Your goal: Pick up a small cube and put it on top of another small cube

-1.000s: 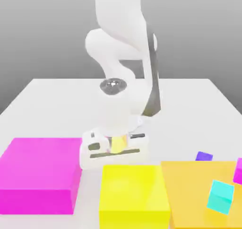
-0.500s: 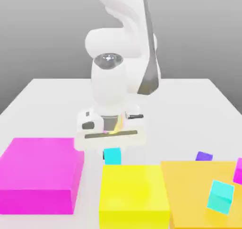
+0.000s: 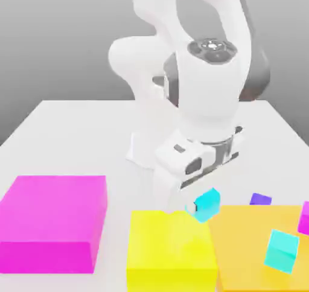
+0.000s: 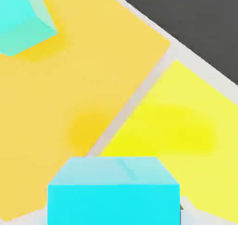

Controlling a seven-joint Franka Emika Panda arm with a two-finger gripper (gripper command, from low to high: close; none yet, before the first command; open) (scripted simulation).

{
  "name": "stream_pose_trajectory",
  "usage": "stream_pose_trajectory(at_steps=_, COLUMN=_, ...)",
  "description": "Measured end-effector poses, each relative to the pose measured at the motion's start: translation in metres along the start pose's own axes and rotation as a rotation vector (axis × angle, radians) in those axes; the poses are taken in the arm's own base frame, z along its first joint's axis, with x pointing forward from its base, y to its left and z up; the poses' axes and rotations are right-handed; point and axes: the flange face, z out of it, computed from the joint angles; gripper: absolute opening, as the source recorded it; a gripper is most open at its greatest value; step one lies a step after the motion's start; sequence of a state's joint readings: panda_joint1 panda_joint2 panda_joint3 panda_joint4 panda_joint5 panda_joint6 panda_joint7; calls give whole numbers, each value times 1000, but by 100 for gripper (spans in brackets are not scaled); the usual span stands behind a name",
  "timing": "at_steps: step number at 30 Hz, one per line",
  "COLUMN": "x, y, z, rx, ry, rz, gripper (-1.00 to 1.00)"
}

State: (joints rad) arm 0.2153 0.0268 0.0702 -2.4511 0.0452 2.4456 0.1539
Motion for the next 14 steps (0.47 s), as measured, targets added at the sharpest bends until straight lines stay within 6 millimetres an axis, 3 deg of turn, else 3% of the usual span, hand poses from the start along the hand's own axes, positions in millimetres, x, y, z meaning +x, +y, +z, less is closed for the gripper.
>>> stream_pose_trajectory(at_steps=5, x=27, y=-84, z=-27, rx=-29, ry=60, rz=-347, gripper=-100)
stream_pose_trajectory(at_steps=6, x=22, y=-96, z=-17, rx=-29, ry=45, rz=-383, gripper=-100)
stream_pose_trajectory(at_steps=9, x=21, y=-101, z=28, rx=-30, ry=32, rz=-407, gripper=-100)
stream_pose_trajectory(at_steps=10, x=20, y=-101, z=43, rx=-30, ry=31, rz=-408, gripper=100)
stream_pose_trajectory(at_steps=14, x=20, y=-101, z=43, rx=-30, ry=31, rz=-408, gripper=100)
